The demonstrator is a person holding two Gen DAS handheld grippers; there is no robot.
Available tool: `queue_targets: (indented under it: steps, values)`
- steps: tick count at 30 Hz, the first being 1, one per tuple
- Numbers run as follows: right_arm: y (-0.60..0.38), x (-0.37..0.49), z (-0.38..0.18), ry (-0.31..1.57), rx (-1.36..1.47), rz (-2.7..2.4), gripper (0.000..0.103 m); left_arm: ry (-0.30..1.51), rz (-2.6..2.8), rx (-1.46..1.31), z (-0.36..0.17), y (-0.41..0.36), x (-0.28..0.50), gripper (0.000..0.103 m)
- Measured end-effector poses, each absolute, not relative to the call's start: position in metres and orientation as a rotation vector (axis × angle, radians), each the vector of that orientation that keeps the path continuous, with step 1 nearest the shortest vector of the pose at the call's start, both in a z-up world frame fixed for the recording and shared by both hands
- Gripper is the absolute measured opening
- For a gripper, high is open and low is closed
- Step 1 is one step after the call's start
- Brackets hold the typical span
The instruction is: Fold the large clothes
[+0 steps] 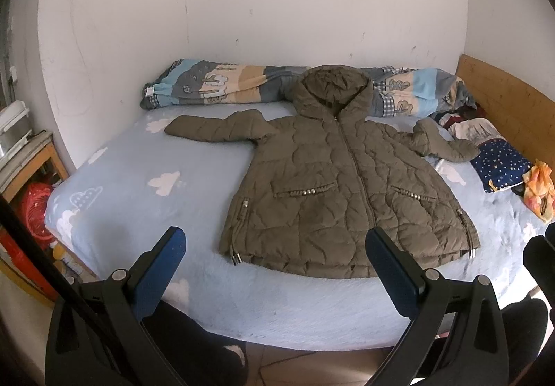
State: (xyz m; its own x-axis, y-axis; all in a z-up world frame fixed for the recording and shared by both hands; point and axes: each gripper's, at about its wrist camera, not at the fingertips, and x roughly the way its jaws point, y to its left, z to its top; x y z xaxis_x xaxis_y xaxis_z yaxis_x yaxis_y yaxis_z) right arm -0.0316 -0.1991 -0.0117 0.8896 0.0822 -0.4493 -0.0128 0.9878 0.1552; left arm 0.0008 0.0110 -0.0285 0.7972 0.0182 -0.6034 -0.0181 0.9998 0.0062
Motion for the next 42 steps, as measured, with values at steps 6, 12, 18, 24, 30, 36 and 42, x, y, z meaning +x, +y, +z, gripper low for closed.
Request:
queue_targets:
  steps: [6,12,18,24,30,36,42]
  values:
    - [-0.198,-0.024,-0.019,0.494,0.148,0.055,0.100,0.648,0.025,-0.007,-0.029,0.011,0.011,0.103]
    - [-0.198,-0.016,-0.026,0.532,0.139,0.031,0.101,0.653,0.025,-0.004,-0.035,0.012,0.014,0.103]
    - [-0.192,-0.010,-0.032,0.560,0.095,-0.024,0.101,0.640,0.025,-0.013,-0.038,0.015,0.020,0.103]
    - [-0.195,-0.006,-0.038,0.586,0.067,-0.057,0.101,0.635,0.024,0.004,-0.043,0.010,0.022,0.103]
    - [-0.195,-0.002,-0.043,0.605,0.060,-0.058,0.101,0.630,0.031,0.019,-0.046,0.010,0.023,0.103]
    - [-0.195,0.000,-0.048,0.619,0.061,-0.058,0.101,0.643,0.025,0.004,-0.047,0.009,0.023,0.103]
    - [-0.196,0.006,-0.052,0.640,0.065,-0.058,0.101,0.693,0.007,-0.039,-0.045,0.008,0.033,0.103]
